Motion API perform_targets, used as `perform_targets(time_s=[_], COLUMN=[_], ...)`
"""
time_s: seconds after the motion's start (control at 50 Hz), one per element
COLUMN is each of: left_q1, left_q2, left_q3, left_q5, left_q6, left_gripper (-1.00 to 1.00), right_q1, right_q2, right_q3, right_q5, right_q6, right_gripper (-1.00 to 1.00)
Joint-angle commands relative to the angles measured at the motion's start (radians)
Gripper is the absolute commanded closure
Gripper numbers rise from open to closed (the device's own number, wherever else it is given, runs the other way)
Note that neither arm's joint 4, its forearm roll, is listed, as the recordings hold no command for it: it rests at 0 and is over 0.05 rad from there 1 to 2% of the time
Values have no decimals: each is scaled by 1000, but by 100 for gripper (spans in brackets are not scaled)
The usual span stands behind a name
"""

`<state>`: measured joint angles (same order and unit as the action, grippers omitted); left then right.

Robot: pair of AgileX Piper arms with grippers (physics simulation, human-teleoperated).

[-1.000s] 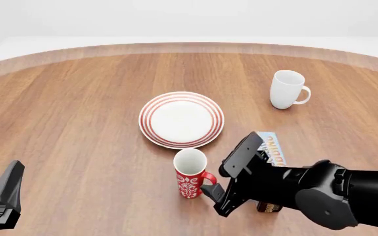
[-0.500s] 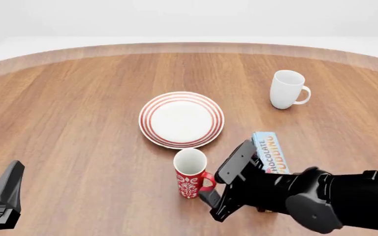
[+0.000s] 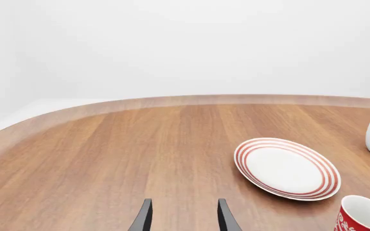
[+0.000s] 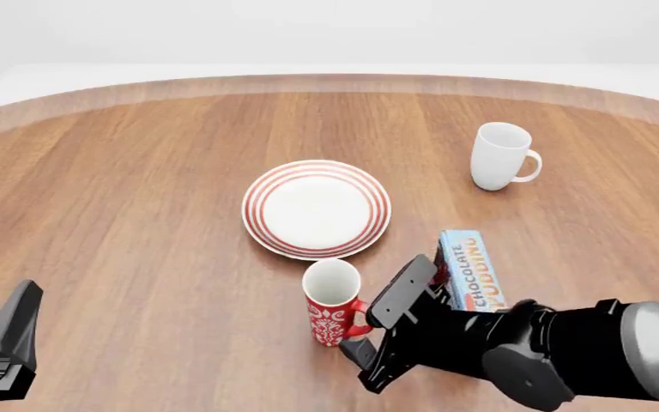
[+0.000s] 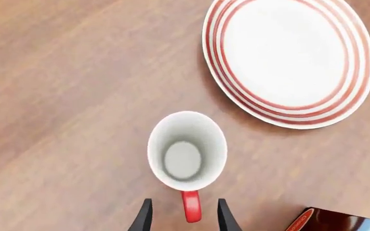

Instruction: Pick up the red mug and put it on the plate

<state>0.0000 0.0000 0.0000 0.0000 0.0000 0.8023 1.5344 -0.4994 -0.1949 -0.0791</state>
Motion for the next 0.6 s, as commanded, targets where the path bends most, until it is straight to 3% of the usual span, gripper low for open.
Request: perform_targets(time_s=[0.02,0.2,0.22,0.6], left_q1=[0,0,0,0], left_q2=[0,0,0,0], left_q3=[0,0,0,0], left_q5=[0,0,0,0], left_q6=[0,0,0,0], left_gripper=[-100,-100,-100,-100], right_q1=[-1,-2,-5,-14], right_q2=[18,4,5,-12], right_q3=[2,8,9,14], right_q5=[-15,-16,-18,-22], right_q6=[4,7,4,-5], right_gripper=[-100,-100,100,100])
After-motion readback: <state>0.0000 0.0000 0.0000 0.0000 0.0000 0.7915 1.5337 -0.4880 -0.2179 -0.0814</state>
